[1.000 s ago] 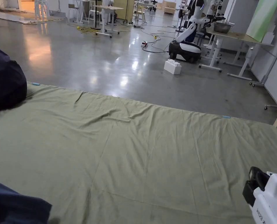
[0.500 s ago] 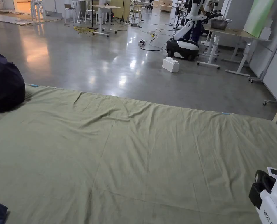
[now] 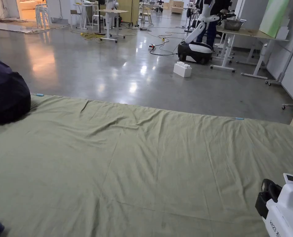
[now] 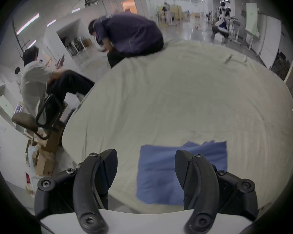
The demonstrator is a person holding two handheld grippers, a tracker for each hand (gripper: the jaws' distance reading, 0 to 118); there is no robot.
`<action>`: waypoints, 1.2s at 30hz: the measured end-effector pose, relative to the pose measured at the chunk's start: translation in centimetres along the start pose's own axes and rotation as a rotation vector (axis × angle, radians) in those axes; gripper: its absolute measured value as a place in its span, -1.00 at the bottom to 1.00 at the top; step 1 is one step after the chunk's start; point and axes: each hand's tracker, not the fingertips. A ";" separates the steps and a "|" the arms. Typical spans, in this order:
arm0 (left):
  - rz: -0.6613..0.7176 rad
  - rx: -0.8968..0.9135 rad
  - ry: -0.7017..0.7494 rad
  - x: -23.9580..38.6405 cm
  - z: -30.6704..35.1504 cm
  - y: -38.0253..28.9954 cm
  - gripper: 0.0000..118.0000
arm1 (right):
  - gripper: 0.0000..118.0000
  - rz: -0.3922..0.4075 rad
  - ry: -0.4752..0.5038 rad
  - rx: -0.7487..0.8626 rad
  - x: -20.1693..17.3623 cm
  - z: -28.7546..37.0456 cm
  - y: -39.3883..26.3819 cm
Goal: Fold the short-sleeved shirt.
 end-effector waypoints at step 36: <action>-0.035 0.763 -0.353 37.3 12.4 -7.3 -0.93 | -0.99 -0.045 0.032 -0.003 -3.4 1.4 -3.1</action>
